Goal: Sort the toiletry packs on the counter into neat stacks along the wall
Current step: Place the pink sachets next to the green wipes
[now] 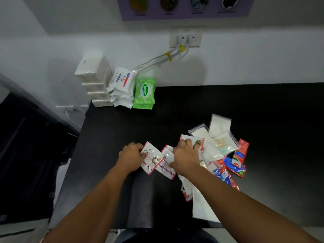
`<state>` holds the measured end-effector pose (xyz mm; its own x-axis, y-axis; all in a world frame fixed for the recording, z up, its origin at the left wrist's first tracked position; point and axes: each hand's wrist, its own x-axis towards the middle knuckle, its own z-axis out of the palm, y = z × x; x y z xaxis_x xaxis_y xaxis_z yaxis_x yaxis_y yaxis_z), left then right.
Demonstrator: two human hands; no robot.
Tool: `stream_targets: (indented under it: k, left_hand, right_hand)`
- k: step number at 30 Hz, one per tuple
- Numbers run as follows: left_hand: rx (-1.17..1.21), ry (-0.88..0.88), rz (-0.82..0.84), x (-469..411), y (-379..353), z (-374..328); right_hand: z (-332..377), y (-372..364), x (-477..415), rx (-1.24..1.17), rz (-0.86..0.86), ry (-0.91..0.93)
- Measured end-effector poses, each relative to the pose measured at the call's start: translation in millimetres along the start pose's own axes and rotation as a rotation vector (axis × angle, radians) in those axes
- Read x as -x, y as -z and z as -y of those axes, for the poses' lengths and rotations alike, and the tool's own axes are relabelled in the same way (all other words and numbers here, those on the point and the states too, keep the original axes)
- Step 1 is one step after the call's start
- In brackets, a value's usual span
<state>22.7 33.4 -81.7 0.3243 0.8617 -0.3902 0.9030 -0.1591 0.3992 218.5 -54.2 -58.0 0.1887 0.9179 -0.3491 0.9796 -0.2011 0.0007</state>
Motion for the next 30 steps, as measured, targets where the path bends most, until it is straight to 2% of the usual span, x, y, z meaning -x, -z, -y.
stream_targets:
  k: [4, 9, 13, 18, 22, 25, 30]
  left_hand:
    - [0.231, -0.058, -0.031, 0.1, 16.1, 6.4]
    - [0.212, -0.218, -0.094, -20.4, 51.6, -25.7]
    - [0.039, -0.399, -0.217, -71.9, 86.1, -77.8]
    - [-0.116, -0.469, -0.218, -157.0, 111.9, -134.9]
    - [-0.346, -0.457, -0.144, -211.5, 114.0, -152.1]
    - [-0.497, -0.427, -0.085, -240.0, 110.5, -152.9]
    - [-0.668, -0.357, -0.115, -270.8, 100.7, -151.2]
  right_hand:
    - [0.4, 4.6, -2.0, -0.02, -0.008, -0.022]
    - [1.3, 0.1, -4.9, -0.047, 0.02, -0.058]
    - [-4.2, -4.7, -12.0, -0.152, 0.025, -0.068]
    - [-25.5, -3.6, -31.1, -0.516, -0.029, -0.118]
    - [-35.2, 5.8, -40.5, -0.842, -0.057, -0.214]
    - [-39.5, 8.3, -44.3, -0.956, -0.104, -0.235]
    - [-46.9, 6.1, -47.2, -1.12, -0.159, -0.249]
